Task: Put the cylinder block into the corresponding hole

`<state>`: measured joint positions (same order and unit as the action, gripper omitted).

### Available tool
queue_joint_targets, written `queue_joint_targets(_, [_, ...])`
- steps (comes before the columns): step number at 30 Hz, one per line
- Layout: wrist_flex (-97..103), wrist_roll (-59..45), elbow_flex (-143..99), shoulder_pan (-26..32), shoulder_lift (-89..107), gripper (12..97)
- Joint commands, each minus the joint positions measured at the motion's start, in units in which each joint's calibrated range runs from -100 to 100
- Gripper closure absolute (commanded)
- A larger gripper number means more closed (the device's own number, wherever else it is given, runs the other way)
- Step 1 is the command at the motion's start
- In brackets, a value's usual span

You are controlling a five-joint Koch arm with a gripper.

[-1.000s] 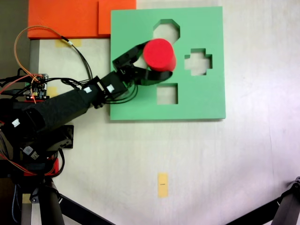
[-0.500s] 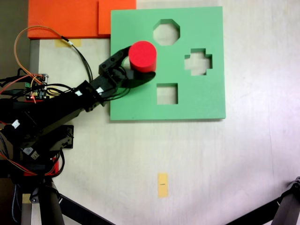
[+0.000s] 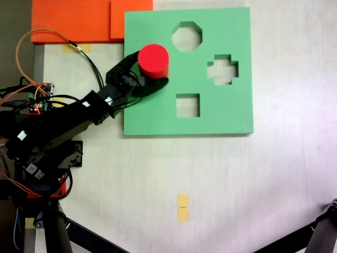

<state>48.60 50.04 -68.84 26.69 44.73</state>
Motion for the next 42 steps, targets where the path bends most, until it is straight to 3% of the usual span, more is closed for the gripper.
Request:
queue_joint_targets(1, [7.8,0.3,1.5,0.8,-0.3,64.5])
queue_joint_targets(34, [13.0,0.6,1.6,0.4,-16.5,62.3])
queue_joint_targets(42, [12.9,0.6,-1.0,0.6,-10.5,41.1])
